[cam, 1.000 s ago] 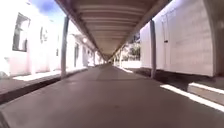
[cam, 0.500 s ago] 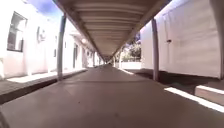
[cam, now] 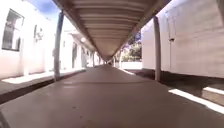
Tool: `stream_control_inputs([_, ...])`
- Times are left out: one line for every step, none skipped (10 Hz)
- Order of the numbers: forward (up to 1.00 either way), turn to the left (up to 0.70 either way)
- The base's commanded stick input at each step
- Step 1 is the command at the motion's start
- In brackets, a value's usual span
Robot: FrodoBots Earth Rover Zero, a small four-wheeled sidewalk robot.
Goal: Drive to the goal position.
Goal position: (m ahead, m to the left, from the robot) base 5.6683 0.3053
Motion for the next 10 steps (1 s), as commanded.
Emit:
stream_control_inputs([0.50, 0.00])
stream_control_inputs([0.50, 0.00])
stream_control_inputs([0.50, 0.00])
stream_control_inputs([0.50, 0.00])
stream_control_inputs([0.50, 0.00])
stream_control_inputs([0.50, 0.00])
stream_control_inputs([0.50, 0.00])
stream_control_inputs([0.50, 0.00])
stream_control_inputs([0.50, 0.00])
stream_control_inputs([0.50, 0.00])
